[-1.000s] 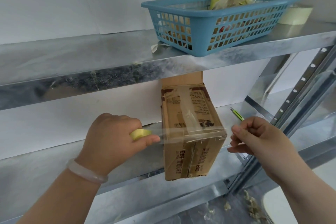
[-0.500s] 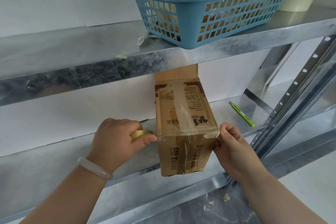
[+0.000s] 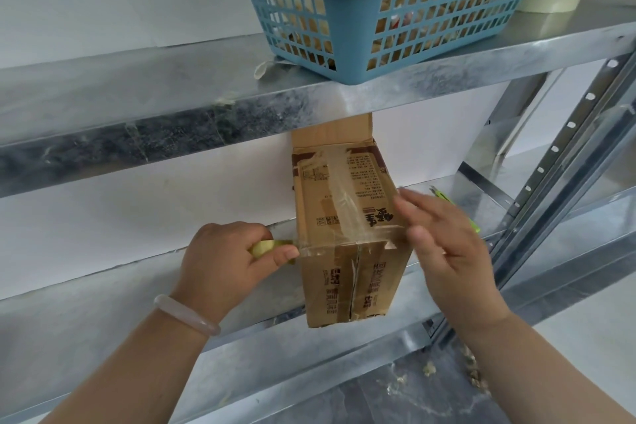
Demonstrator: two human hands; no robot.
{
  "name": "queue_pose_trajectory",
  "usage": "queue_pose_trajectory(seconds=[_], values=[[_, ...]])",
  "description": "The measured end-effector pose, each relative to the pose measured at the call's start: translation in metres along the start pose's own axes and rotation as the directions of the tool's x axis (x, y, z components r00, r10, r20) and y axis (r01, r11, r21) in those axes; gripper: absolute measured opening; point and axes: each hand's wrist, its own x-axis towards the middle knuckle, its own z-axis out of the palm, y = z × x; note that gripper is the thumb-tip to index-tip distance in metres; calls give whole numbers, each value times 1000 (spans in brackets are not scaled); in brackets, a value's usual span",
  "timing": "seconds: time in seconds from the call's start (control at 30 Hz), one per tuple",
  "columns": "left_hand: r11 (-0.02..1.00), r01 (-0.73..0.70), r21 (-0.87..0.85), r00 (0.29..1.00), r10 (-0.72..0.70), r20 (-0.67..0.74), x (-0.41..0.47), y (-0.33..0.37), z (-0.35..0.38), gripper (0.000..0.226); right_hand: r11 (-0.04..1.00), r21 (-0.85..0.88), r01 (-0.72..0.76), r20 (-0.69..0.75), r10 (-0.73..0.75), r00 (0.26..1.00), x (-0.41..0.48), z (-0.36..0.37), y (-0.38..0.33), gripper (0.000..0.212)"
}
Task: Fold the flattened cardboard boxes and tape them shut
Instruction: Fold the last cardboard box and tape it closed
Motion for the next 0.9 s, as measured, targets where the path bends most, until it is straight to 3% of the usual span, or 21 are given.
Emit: queue_pose_trajectory(seconds=[0.03,0.1,0.2,0.33,0.43,0.57,0.67,0.73,0.83,0.9], values=[[1000,5,-7,1000,-5,0,0,0,1,78,989,-71,132,54,-128,990,4,2,0,30],[1000,9,-23,1000,-9,-2,0,-1,1,79,952,-170,255,107,-239,965,6,6,4,27],[999,15,-38,1000,-15,-3,-1,-4,0,79,924,-200,326,164,-297,941,11,2,9,26],[998,27,-51,1000,-27,-3,-1,-6,0,80,809,-318,494,378,-370,849,20,-13,9,34],[999,30,-45,1000,-31,-6,0,-4,1,81,746,-426,512,442,-322,837,25,-20,-4,43],[997,72,-32,997,-73,-20,1,-2,1,82,754,-454,476,425,-286,859,34,12,-47,48],[997,82,-3,995,-82,-54,0,0,2,84,759,-482,438,588,-90,804,34,47,-65,56],[996,70,-60,990,-76,-115,-3,-4,0,75,742,-511,434,606,-46,794,34,54,-64,55],[968,-66,-243,988,28,-153,-9,-17,-6,64,708,-525,473,596,-91,798,34,53,-61,51],[954,-200,-222,976,173,-134,-12,-24,-8,61,696,-521,493,583,-131,802,31,52,-58,49]])
